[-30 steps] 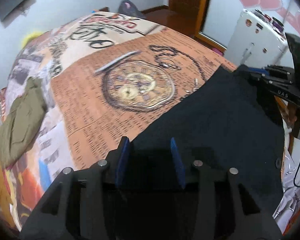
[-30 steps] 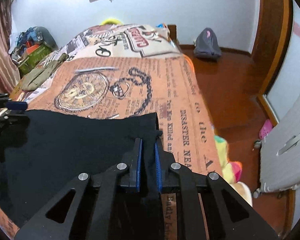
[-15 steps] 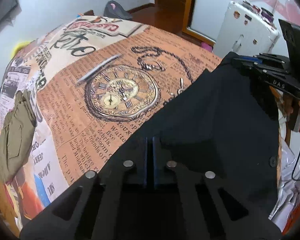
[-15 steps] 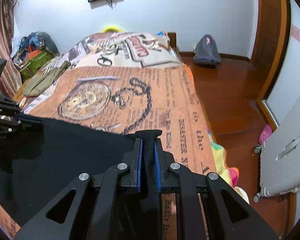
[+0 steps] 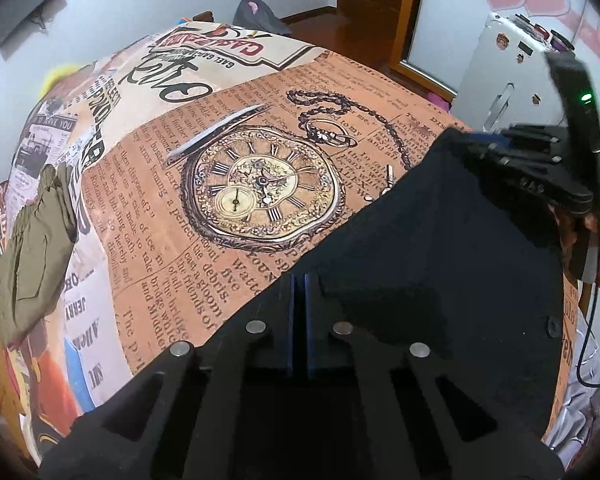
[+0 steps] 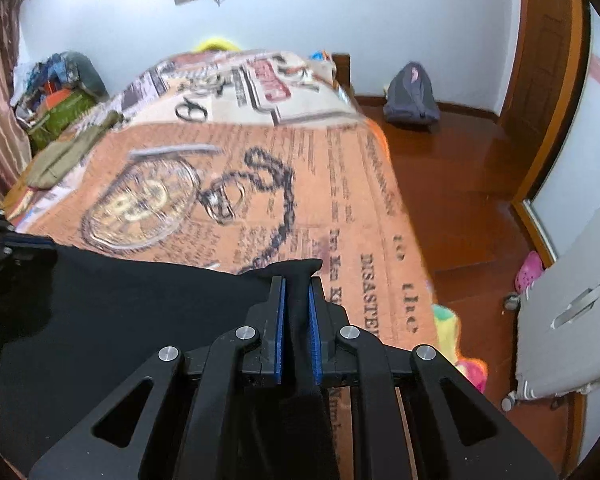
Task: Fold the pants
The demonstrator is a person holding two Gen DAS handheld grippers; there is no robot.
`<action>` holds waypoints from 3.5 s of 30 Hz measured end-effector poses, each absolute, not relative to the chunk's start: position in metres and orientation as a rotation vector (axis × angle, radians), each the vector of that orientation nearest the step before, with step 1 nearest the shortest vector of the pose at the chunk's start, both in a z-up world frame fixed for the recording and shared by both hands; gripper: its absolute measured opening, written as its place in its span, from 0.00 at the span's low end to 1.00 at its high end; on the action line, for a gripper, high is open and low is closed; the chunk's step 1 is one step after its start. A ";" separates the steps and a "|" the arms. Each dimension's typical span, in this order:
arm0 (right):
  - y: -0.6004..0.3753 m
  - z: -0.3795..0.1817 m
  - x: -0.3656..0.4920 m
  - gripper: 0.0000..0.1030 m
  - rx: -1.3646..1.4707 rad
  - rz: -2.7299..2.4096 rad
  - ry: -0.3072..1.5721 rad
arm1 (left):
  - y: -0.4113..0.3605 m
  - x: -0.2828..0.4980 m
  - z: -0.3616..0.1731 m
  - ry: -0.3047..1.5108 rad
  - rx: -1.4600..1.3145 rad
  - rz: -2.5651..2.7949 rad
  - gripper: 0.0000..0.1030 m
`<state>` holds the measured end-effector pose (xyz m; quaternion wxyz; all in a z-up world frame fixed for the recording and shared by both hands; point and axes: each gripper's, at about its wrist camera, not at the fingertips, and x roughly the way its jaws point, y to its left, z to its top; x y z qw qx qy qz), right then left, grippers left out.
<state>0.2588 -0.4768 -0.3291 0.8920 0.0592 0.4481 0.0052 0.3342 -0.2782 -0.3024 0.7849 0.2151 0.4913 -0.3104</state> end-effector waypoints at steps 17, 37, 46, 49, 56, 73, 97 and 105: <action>-0.479 -0.280 0.183 0.29 0.180 0.069 0.951 | -0.256 0.280 -0.260 1.019 0.327 -0.616 0.34; -0.469 -0.288 0.139 0.31 0.039 -0.008 1.038 | -0.204 0.218 -0.243 0.973 0.149 -0.519 0.42; -0.384 -0.213 0.183 0.38 -0.015 0.157 0.854 | -0.045 0.230 -0.203 0.853 0.062 -0.215 0.52; -0.345 -0.201 0.203 0.39 -0.035 0.229 0.826 | 0.016 0.232 -0.201 0.840 0.045 -0.117 0.55; -0.239 -0.201 0.259 0.40 -0.087 0.419 0.848 | 0.139 0.241 -0.229 0.883 0.011 0.085 0.60; -0.071 -0.298 0.345 0.40 -0.264 0.694 1.153 | 0.209 0.269 -0.304 1.029 -0.117 0.029 0.77; -0.051 -0.288 0.337 0.05 -0.324 0.710 1.030 | 0.189 0.254 -0.285 0.945 -0.107 -0.067 0.08; -0.050 -0.295 0.352 0.04 -0.352 0.654 1.009 | 0.207 0.268 -0.297 0.981 -0.066 0.029 0.03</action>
